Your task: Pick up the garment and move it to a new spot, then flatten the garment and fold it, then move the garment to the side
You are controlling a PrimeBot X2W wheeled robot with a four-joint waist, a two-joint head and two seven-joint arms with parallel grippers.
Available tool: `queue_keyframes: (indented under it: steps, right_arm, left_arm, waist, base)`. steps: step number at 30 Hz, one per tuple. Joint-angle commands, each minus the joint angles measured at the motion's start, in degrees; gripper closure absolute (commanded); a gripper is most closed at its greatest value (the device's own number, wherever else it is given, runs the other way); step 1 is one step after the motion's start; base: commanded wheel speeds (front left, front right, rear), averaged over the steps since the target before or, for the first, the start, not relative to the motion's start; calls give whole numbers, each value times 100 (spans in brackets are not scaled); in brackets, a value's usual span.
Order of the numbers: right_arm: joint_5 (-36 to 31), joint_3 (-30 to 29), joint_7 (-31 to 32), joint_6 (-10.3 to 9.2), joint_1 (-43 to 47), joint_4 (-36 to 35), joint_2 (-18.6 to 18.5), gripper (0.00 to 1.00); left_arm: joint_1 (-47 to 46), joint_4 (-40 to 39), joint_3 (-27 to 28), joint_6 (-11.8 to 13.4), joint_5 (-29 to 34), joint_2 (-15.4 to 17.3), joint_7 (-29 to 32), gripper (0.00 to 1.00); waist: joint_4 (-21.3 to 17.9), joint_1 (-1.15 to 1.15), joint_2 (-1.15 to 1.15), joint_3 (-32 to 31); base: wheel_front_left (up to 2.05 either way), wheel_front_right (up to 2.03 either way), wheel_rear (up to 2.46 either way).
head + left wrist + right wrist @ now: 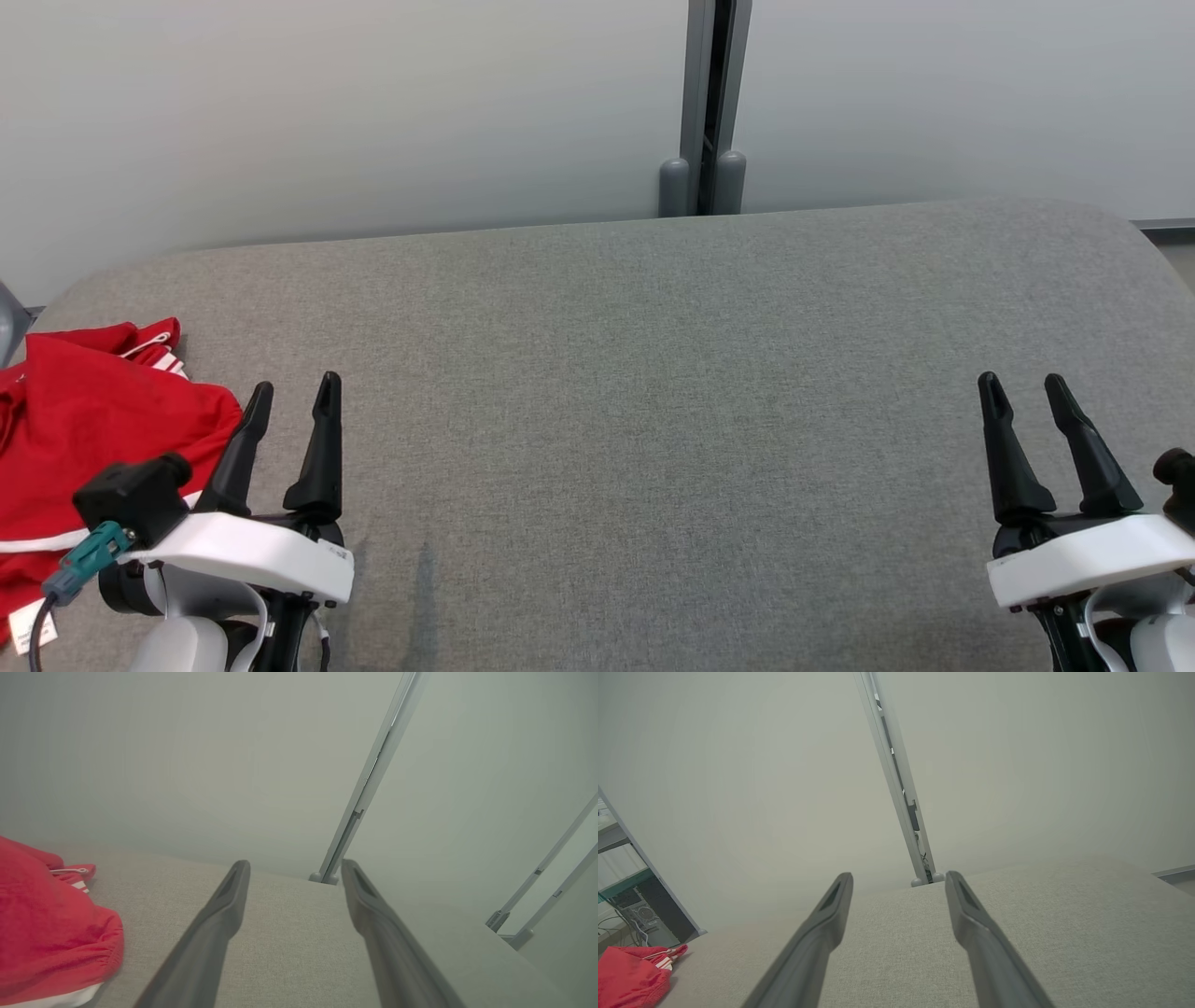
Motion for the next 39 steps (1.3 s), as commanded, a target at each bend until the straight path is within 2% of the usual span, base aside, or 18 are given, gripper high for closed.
queue_keyframes:
  steps: [1, 24, 39]
  right_arm:
    - [-155, -12, -47, 1, -115, -31, -35, 0]
    - [-1532, -146, -102, 1, -129, 413, 92, 0]
    - [-1804, -265, -23, 1, -126, 509, 214, 0]
  left_arm:
    - [-60, -51, -14, 25, 132, 56, -25, 0]
    - [15, 124, -361, 286, 1203, 181, 25, 0]
    - [-12, 172, -436, 389, 1502, 182, 66, 0]
  waist:
    - [3, 0, 0, 0]
    - [77, 0, 0, 12]
    - [109, 0, 0, 0]
  base:
    - [0, 0, 0]
    - [0, 0, 0]
    - [0, 0, 0]
